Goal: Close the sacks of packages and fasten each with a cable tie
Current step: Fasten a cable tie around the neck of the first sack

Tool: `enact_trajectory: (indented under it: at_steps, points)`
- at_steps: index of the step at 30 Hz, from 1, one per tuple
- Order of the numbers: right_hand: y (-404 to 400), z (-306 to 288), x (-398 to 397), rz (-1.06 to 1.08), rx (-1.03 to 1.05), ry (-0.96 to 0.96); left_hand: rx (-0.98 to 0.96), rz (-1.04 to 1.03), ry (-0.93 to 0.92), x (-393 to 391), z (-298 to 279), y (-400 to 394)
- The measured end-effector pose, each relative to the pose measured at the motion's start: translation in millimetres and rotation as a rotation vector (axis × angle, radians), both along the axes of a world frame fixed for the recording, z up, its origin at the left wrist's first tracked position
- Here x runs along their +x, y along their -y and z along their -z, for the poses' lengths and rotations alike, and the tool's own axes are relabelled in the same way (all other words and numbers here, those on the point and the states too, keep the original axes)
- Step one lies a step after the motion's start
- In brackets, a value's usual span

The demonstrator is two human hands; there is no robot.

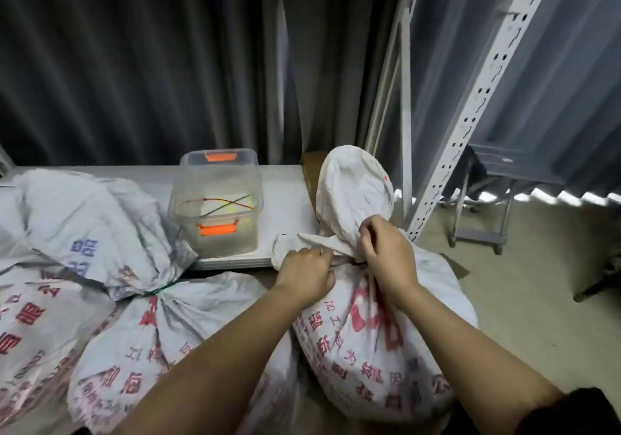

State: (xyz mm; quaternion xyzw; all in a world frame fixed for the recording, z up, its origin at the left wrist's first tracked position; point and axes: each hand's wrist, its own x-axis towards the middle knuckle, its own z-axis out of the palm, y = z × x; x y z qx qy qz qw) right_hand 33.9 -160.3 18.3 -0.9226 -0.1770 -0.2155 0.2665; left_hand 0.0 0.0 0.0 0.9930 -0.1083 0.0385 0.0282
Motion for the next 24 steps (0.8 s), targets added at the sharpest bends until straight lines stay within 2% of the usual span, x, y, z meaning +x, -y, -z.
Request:
enact_trajectory:
  at_steps: [4, 8, 13, 16, 19, 22, 24]
  points:
    - [27.6, 8.6, 20.0, -0.003, -0.364, -0.089, -0.191, 0.053, -0.091, 6.5, 6.7, 15.9]
    - [46.3, 10.7, 22.3, -0.017, -0.464, -0.097, -0.295, 0.005, -0.149, 10.5, 18.7, 33.3]
    - [61.5, 16.6, 18.0, -0.019, -0.401, -0.363, -0.54, -0.131, -0.192, 8.3, 21.8, 58.3]
    - [63.7, 17.6, 17.5, -0.115, -0.32, -0.392, -0.852, -0.214, -0.322, 2.8, 23.2, 66.5]
    - [65.7, 18.2, 19.9, -0.187, -0.279, -0.41, -1.124, -0.246, -0.362, 1.3, 23.7, 74.2]
    - [63.2, 22.4, 20.1, -0.231, -0.247, -0.468, -1.295, -0.262, -0.348, 3.5, 24.9, 80.4]
    - [61.8, 23.1, 20.0, -0.241, -0.169, -0.51, -1.337, -0.278, -0.319, 3.9, 27.9, 82.4]
